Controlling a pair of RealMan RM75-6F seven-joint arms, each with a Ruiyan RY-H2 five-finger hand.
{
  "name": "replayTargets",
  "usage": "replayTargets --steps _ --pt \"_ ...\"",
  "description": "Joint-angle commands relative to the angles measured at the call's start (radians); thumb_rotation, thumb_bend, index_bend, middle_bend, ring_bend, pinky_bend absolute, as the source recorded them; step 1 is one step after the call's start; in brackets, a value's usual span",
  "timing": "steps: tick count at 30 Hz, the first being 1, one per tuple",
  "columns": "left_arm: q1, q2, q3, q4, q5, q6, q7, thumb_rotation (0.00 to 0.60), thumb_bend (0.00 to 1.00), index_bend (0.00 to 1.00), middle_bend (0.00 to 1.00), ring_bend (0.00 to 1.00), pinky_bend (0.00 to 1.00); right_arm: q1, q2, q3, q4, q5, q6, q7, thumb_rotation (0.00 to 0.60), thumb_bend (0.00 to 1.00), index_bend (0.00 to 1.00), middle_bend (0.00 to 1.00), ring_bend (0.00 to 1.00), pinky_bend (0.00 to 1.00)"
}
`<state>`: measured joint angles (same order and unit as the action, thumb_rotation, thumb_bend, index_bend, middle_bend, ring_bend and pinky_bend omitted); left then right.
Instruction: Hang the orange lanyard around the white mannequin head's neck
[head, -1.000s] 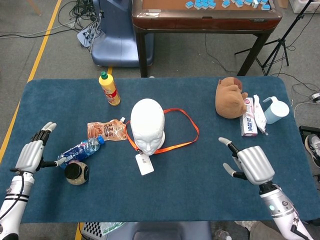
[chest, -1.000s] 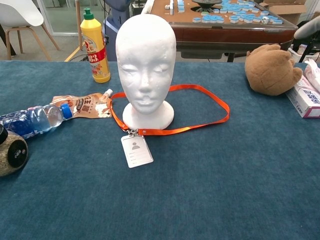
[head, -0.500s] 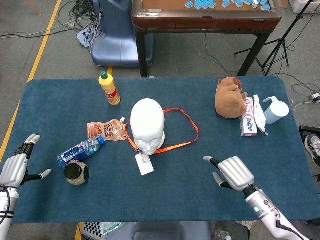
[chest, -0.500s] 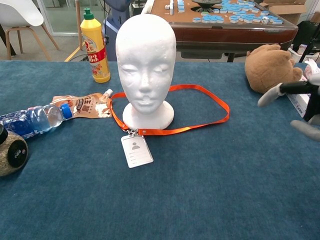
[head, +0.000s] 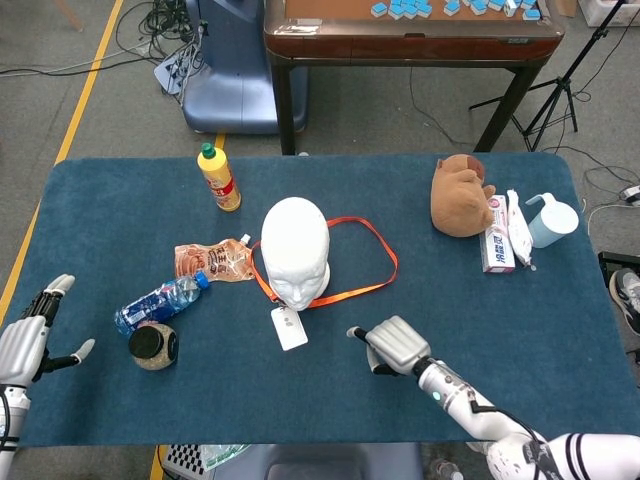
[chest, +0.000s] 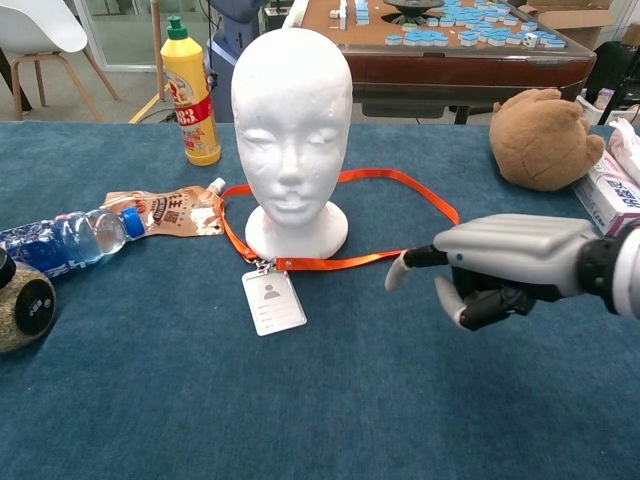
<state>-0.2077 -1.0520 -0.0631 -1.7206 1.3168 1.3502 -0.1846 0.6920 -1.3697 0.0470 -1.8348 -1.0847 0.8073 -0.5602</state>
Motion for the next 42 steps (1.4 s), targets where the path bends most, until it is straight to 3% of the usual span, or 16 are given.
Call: replayTargets --steps 1,9,27,34,42 --pt "0.006 0.005 0.0 -0.005 0.009 0.004 -0.004 0.6 0.25 0.0 0.05 0.03 0.13 0.069 -0.078 0.017 0.05 0.1 -0.029 -0.071 0.41 0.89 0.21 1.0 1.0 1.0" --pt "0.025 0.016 0.0 -0.015 0.03 0.02 -0.016 0.6 0.25 0.0 0.05 0.03 0.13 0.155 -0.199 0.022 0.131 0.214 -0.009 -0.136 0.41 0.89 0.21 1.0 1.0 1.0" --pt "0.047 0.024 -0.002 -0.031 0.068 0.034 -0.034 0.6 0.25 0.0 0.05 0.03 0.14 0.228 -0.316 0.008 0.222 0.251 0.026 -0.145 0.41 0.89 0.21 1.0 1.0 1.0" --pt "0.051 0.018 -0.001 -0.021 0.066 0.026 -0.037 0.6 0.25 0.0 0.05 0.03 0.14 0.223 -0.256 -0.057 0.12 0.249 0.045 -0.17 0.405 0.88 0.21 1.0 1.0 1.0" --pt "0.055 0.015 0.003 -0.022 0.081 0.026 -0.034 0.6 0.25 0.0 0.05 0.03 0.14 0.183 -0.108 -0.167 -0.086 0.214 0.086 -0.169 0.397 0.88 0.2 1.0 1.0 1.0"
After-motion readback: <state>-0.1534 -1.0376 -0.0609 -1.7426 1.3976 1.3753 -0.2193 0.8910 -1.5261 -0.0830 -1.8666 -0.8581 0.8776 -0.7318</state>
